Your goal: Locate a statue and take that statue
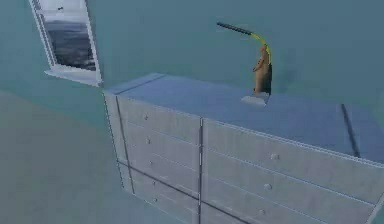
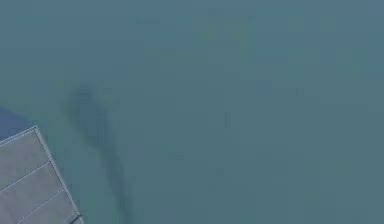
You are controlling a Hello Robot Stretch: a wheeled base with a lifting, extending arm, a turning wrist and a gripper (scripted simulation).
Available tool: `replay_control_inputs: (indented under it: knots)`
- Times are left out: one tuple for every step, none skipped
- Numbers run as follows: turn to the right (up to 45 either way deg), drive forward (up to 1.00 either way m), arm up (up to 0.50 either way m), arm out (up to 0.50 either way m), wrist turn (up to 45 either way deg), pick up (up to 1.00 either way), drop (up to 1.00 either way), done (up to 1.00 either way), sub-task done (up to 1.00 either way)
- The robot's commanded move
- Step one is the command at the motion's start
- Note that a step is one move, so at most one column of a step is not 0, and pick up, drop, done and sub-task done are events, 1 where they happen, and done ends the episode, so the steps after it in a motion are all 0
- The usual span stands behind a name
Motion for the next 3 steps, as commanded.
replay_control_inputs:
  knots:
    - [-45.0,0.0,0.0,0.0,0.0,0.0,0.0,0.0,0.0]
    - [-12.0,0.0,0.0,0.0,0.0,0.0,0.0,0.0,0.0]
    - [-3.0,0.0,0.0,0.0,0.0,0.0,0.0,0.0,0.0]
